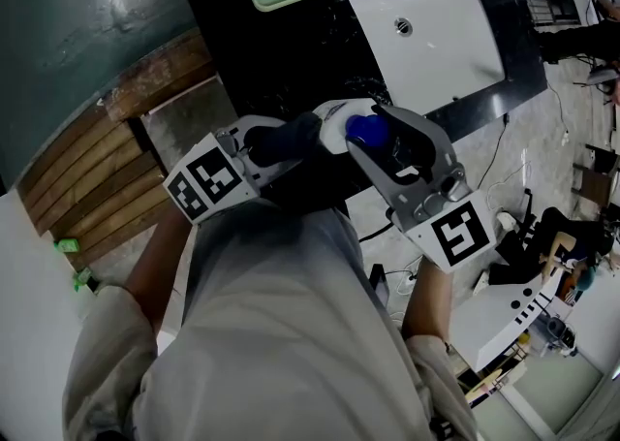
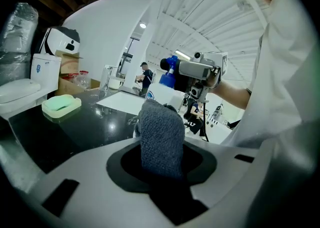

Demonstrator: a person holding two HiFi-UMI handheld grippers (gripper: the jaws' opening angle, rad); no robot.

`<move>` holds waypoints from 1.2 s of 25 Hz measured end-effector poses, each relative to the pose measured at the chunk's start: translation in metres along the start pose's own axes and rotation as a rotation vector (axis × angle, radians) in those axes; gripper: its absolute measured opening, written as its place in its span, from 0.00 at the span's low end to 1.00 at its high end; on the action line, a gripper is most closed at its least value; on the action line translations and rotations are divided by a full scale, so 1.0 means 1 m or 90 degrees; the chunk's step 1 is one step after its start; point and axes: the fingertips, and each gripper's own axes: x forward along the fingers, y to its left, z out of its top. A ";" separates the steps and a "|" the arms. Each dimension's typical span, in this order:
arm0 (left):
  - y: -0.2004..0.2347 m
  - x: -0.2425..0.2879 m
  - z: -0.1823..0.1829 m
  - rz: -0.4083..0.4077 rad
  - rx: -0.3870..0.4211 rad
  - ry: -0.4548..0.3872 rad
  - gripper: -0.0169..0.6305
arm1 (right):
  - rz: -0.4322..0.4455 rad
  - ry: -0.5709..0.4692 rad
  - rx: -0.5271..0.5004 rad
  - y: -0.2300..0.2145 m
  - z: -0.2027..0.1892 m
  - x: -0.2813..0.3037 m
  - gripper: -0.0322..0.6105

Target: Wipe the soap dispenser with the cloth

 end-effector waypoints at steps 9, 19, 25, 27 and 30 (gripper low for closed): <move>-0.007 -0.002 0.007 -0.004 0.015 -0.004 0.22 | -0.002 -0.003 0.004 0.001 0.001 -0.002 0.32; -0.009 -0.006 0.010 0.018 0.108 0.058 0.22 | 0.001 0.000 0.004 0.002 0.000 -0.002 0.32; -0.009 -0.009 0.016 0.024 0.149 0.078 0.22 | 0.002 -0.001 0.005 0.002 -0.001 -0.002 0.32; -0.010 -0.011 0.018 0.026 0.157 0.079 0.22 | 0.003 -0.003 0.005 0.002 0.000 -0.002 0.32; -0.012 -0.013 0.022 0.024 0.167 0.075 0.22 | 0.004 -0.007 0.008 0.002 0.001 -0.002 0.32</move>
